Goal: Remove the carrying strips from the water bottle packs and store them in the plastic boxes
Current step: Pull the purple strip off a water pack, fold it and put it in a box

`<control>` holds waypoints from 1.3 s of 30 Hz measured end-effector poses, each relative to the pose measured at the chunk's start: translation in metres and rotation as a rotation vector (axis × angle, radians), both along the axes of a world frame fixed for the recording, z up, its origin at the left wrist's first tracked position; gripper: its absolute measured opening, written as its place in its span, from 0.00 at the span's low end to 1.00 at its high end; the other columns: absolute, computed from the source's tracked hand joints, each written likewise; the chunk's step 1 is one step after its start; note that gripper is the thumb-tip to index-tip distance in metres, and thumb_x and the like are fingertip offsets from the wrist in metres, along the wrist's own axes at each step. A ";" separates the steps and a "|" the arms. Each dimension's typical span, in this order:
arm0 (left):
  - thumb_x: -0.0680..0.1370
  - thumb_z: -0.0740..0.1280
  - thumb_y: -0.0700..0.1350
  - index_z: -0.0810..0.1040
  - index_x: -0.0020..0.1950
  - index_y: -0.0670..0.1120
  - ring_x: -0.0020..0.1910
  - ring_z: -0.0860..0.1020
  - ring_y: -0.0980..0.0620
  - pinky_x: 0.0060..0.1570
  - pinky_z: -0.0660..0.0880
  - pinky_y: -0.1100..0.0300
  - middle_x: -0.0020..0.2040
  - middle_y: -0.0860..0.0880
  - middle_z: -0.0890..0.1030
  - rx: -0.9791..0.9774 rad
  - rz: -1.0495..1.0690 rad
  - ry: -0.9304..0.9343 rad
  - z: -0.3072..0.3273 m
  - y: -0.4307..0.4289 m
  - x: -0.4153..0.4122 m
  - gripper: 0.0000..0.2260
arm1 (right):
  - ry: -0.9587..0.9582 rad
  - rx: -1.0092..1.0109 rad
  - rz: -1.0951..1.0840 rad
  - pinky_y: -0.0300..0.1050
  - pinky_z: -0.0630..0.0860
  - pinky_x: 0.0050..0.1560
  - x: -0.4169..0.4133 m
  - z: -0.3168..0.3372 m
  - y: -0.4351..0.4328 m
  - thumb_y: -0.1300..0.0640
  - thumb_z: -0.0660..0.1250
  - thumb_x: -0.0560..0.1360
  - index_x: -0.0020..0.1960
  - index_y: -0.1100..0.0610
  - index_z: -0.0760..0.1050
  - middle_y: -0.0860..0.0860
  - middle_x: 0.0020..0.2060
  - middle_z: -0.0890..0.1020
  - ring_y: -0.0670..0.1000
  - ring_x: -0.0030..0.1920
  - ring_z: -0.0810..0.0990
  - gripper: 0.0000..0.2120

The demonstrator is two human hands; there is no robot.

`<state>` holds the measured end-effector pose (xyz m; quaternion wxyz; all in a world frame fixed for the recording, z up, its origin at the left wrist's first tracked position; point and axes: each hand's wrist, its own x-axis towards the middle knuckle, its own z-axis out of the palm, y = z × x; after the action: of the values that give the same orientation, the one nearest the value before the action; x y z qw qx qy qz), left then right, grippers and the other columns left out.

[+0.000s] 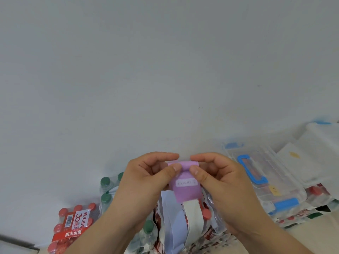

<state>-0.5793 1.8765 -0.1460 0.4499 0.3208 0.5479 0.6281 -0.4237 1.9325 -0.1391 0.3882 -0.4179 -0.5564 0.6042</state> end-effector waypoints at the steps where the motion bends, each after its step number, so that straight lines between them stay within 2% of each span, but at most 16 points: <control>1: 0.68 0.75 0.43 0.87 0.46 0.47 0.41 0.85 0.44 0.40 0.80 0.55 0.42 0.38 0.86 -0.008 0.003 0.008 0.000 0.001 0.000 0.08 | -0.001 0.001 0.005 0.40 0.83 0.42 0.000 0.001 0.000 0.65 0.72 0.74 0.49 0.53 0.84 0.53 0.40 0.88 0.49 0.41 0.87 0.09; 4: 0.71 0.75 0.39 0.87 0.45 0.47 0.39 0.84 0.48 0.37 0.79 0.59 0.41 0.42 0.86 -0.009 0.008 0.044 0.002 0.002 0.000 0.06 | 0.014 0.000 0.016 0.40 0.83 0.43 0.000 0.003 0.001 0.63 0.72 0.73 0.50 0.52 0.83 0.53 0.40 0.88 0.49 0.41 0.87 0.08; 7: 0.70 0.75 0.37 0.87 0.45 0.48 0.38 0.81 0.49 0.40 0.79 0.57 0.41 0.39 0.85 0.002 -0.001 0.073 0.003 0.004 0.000 0.07 | 0.027 0.004 0.004 0.37 0.81 0.38 -0.001 0.004 0.001 0.58 0.73 0.71 0.49 0.52 0.83 0.54 0.37 0.87 0.47 0.38 0.86 0.07; 11: 0.70 0.75 0.42 0.87 0.47 0.49 0.41 0.83 0.45 0.41 0.82 0.52 0.43 0.37 0.85 -0.009 -0.003 0.039 0.005 0.005 0.002 0.07 | 0.022 0.028 -0.009 0.40 0.81 0.41 -0.001 0.005 0.002 0.64 0.72 0.74 0.47 0.53 0.84 0.54 0.38 0.88 0.47 0.38 0.85 0.07; 13: 0.70 0.75 0.41 0.87 0.46 0.49 0.42 0.85 0.45 0.41 0.82 0.53 0.42 0.41 0.86 -0.015 0.004 0.043 0.005 0.006 0.003 0.06 | 0.026 0.031 -0.005 0.41 0.82 0.41 -0.001 0.005 0.003 0.64 0.73 0.74 0.46 0.51 0.84 0.54 0.38 0.88 0.48 0.39 0.85 0.08; 16: 0.71 0.75 0.39 0.87 0.46 0.48 0.44 0.85 0.42 0.45 0.82 0.49 0.43 0.41 0.86 -0.010 0.008 0.052 0.004 0.007 0.003 0.07 | 0.039 0.023 -0.008 0.41 0.83 0.40 0.000 0.007 0.003 0.61 0.72 0.73 0.46 0.50 0.84 0.55 0.38 0.87 0.48 0.38 0.86 0.07; 20: 0.66 0.75 0.44 0.86 0.47 0.48 0.42 0.85 0.45 0.39 0.80 0.57 0.43 0.42 0.87 0.008 0.000 0.004 0.007 0.008 0.004 0.10 | 0.025 0.052 0.003 0.42 0.83 0.43 0.000 0.007 0.004 0.62 0.73 0.73 0.46 0.50 0.84 0.54 0.39 0.88 0.48 0.40 0.86 0.08; 22: 0.66 0.75 0.45 0.87 0.46 0.48 0.43 0.86 0.44 0.39 0.81 0.57 0.43 0.42 0.87 0.013 0.000 0.008 0.007 0.009 0.004 0.10 | 0.017 0.064 0.015 0.43 0.83 0.44 0.001 0.008 0.005 0.62 0.73 0.73 0.46 0.49 0.84 0.54 0.40 0.88 0.48 0.41 0.86 0.09; 24: 0.65 0.75 0.45 0.87 0.46 0.48 0.43 0.85 0.44 0.41 0.81 0.55 0.42 0.42 0.87 0.026 0.004 0.026 0.007 0.010 0.003 0.10 | 0.022 0.061 0.019 0.42 0.84 0.42 0.001 0.010 0.005 0.58 0.74 0.71 0.46 0.48 0.85 0.54 0.39 0.88 0.48 0.40 0.86 0.07; 26: 0.65 0.75 0.44 0.87 0.45 0.47 0.40 0.85 0.47 0.39 0.80 0.58 0.40 0.43 0.86 0.044 -0.001 0.029 0.008 0.010 0.004 0.10 | 0.039 0.057 0.011 0.38 0.82 0.39 0.000 0.011 0.005 0.54 0.73 0.68 0.45 0.49 0.85 0.55 0.38 0.87 0.46 0.38 0.86 0.06; 29: 0.63 0.75 0.43 0.87 0.45 0.47 0.39 0.83 0.49 0.38 0.80 0.60 0.41 0.42 0.86 0.050 -0.006 0.014 0.009 0.011 0.005 0.11 | 0.030 0.086 -0.002 0.37 0.80 0.37 0.000 0.009 0.007 0.61 0.73 0.73 0.44 0.51 0.84 0.55 0.37 0.87 0.45 0.36 0.84 0.05; 32: 0.63 0.76 0.46 0.87 0.46 0.48 0.43 0.85 0.46 0.42 0.81 0.55 0.43 0.42 0.86 0.036 -0.004 0.011 0.008 0.012 0.005 0.12 | 0.022 0.098 0.000 0.40 0.83 0.42 0.001 0.008 0.008 0.64 0.73 0.73 0.44 0.51 0.85 0.54 0.40 0.88 0.46 0.39 0.85 0.08; 36: 0.66 0.76 0.41 0.87 0.44 0.46 0.37 0.83 0.52 0.37 0.78 0.63 0.37 0.45 0.86 0.054 -0.001 0.024 0.010 0.013 0.005 0.08 | 0.017 0.095 -0.005 0.47 0.84 0.43 0.002 0.009 0.007 0.60 0.73 0.73 0.47 0.44 0.84 0.54 0.39 0.87 0.49 0.40 0.87 0.11; 39: 0.67 0.76 0.38 0.87 0.44 0.46 0.38 0.83 0.51 0.37 0.79 0.63 0.38 0.44 0.86 0.051 -0.011 0.019 0.009 0.013 0.005 0.07 | 0.016 0.094 -0.015 0.48 0.84 0.43 0.002 0.008 0.009 0.60 0.73 0.73 0.46 0.46 0.85 0.56 0.38 0.86 0.50 0.39 0.86 0.09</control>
<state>-0.5748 1.8897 -0.1367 0.4398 0.3408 0.5342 0.6364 -0.4216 1.9412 -0.1309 0.4167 -0.3984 -0.5779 0.5777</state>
